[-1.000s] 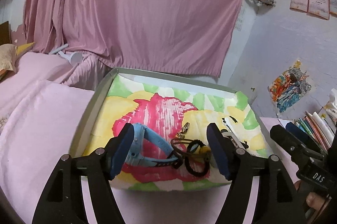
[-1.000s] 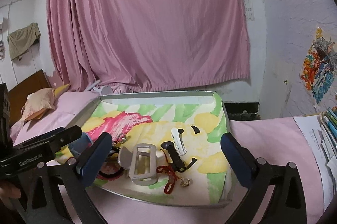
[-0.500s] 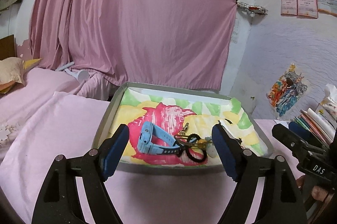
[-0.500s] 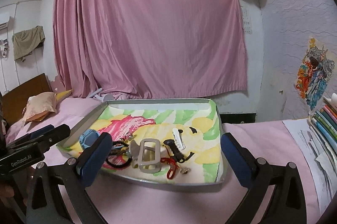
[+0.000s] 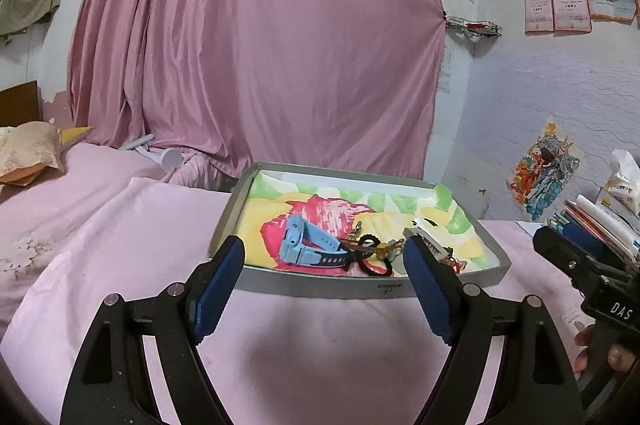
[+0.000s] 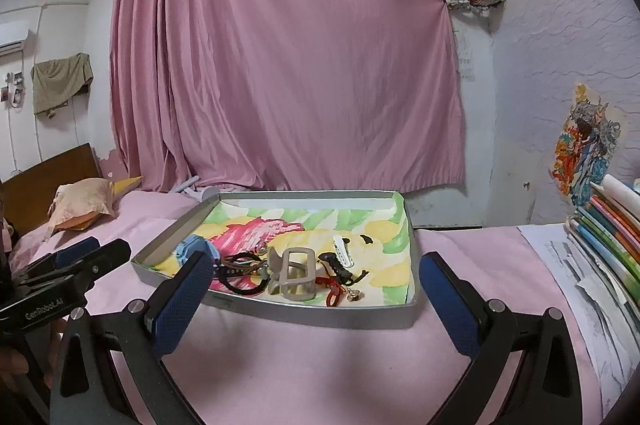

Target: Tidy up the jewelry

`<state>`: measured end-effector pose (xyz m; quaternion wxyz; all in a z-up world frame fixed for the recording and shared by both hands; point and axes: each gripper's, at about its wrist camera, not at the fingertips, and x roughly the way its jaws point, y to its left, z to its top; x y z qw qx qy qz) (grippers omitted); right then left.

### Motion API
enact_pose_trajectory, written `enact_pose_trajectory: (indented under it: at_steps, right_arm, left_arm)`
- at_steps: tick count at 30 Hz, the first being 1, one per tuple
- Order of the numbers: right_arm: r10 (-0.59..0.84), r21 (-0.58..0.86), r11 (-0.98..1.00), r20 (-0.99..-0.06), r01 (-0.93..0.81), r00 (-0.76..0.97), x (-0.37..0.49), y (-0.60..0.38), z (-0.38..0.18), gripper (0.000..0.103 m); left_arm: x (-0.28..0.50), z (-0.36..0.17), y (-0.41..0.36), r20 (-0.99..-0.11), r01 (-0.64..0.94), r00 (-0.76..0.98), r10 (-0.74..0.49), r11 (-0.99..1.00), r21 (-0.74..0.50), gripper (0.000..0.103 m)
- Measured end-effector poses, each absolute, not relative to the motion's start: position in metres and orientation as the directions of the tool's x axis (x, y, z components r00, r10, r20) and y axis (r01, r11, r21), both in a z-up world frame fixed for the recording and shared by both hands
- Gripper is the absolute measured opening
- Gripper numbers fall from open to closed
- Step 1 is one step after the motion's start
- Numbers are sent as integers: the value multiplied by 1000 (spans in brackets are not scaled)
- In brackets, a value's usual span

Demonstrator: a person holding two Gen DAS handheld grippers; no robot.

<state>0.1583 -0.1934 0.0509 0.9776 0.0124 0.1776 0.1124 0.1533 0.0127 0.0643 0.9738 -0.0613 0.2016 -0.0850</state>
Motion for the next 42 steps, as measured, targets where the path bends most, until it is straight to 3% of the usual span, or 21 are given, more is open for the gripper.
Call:
enact_pose_trajectory:
  at_steps: [20, 42]
  right_arm:
    - [208, 22, 978, -260, -209, 943, 86, -176, 39, 103]
    - [165, 15, 986, -235, -166, 958, 47, -172, 2, 103]
  left_arm:
    - [82, 49, 16, -332, 105, 933, -141, 987, -125, 77]
    - [32, 17, 16, -304, 63, 948, -88, 994, -92, 77]
